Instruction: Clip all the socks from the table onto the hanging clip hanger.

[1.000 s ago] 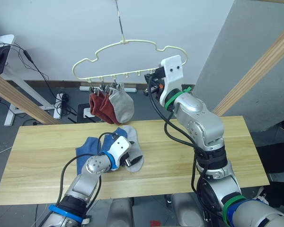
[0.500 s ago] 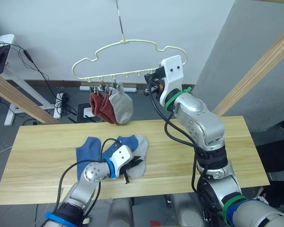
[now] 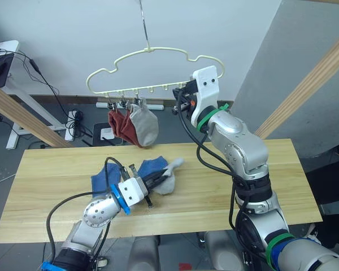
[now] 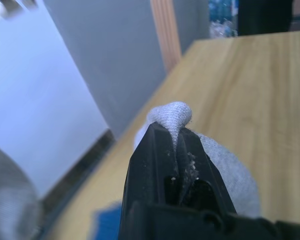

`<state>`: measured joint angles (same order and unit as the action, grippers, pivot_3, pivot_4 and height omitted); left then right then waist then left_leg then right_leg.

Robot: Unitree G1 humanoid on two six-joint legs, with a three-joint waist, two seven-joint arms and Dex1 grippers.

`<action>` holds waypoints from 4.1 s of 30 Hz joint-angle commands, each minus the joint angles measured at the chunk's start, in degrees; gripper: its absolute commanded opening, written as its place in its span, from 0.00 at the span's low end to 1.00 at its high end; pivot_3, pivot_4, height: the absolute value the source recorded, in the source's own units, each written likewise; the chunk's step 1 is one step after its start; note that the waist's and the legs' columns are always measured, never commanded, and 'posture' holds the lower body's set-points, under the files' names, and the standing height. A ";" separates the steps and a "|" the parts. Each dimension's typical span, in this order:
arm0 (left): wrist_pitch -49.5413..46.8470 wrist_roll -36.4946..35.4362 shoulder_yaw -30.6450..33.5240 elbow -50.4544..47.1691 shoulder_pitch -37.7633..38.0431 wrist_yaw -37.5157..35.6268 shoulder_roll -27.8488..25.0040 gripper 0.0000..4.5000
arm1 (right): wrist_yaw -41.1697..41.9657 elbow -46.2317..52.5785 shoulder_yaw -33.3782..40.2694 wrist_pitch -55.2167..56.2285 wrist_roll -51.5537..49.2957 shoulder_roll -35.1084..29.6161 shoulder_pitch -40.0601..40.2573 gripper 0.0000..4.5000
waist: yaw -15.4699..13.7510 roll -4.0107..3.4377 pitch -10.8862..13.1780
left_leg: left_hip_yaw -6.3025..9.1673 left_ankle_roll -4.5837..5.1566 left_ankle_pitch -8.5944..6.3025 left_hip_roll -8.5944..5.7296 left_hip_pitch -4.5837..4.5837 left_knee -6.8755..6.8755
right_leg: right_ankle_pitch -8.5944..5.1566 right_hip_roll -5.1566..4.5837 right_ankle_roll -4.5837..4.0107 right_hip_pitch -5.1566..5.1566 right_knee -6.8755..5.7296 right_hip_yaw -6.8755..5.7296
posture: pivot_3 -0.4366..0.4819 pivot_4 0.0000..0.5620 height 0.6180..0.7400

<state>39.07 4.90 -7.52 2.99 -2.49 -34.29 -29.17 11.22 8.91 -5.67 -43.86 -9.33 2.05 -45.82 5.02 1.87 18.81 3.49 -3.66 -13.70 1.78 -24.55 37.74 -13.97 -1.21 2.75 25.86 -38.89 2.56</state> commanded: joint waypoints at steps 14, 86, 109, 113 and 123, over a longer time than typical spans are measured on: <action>-1.61 -2.61 -7.21 15.09 -6.81 -7.62 1.26 0.20 | -0.21 2.60 -0.36 0.42 -1.24 0.14 -0.13 0.00 | 0.12 0.00 0.00 | 0.01 0.01 0.00 -0.01 -0.02 -0.01 | 0.12 0.03 -0.20 0.03 -0.04 -0.03 | 0.33 0.57 0.85; -20.36 -13.39 2.49 10.90 -23.08 -8.66 8.88 0.00 | 0.01 5.27 0.25 -3.11 -3.35 1.39 0.26 0.00 | 0.26 -0.01 0.01 | 0.06 0.01 0.00 -0.04 -0.12 0.06 | 0.16 0.03 -0.25 0.05 -0.04 -0.06 | 0.30 0.58 0.85; -16.75 -13.41 5.08 16.10 -29.87 -8.97 8.57 0.00 | 0.56 5.41 -0.37 -4.43 -4.67 1.03 0.54 0.00 | 1.11 -0.01 0.01 | 0.12 0.01 0.00 -0.04 -0.15 0.07 | 0.16 0.04 -0.25 0.05 -0.05 -0.09 | 0.31 0.59 0.85; -16.66 -13.46 4.92 16.01 -30.09 -8.57 8.71 0.00 | 0.18 5.36 0.13 -4.05 -4.77 1.41 0.74 0.12 | 1.15 -0.01 0.01 | 0.13 0.01 0.00 -0.04 -0.15 0.06 | 0.16 0.04 -0.25 0.05 -0.05 -0.10 | 0.31 0.58 0.85; -20.62 -13.78 4.28 14.97 -28.83 -8.38 8.20 0.12 | -0.36 5.81 0.56 -4.40 -4.75 1.34 0.69 0.45 | 1.17 -0.01 0.01 | 0.13 0.01 0.00 -0.04 -0.15 0.06 | 0.16 0.04 -0.25 0.05 -0.06 -0.10 | 0.31 0.58 0.85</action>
<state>18.98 -7.95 -4.00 20.07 -31.76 -42.18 -20.43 11.05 12.16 -5.63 -48.70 -13.01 3.00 -45.20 6.19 1.86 18.81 3.62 -3.66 -13.70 1.74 -24.70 37.81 -13.81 -1.17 2.49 25.91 -38.95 2.46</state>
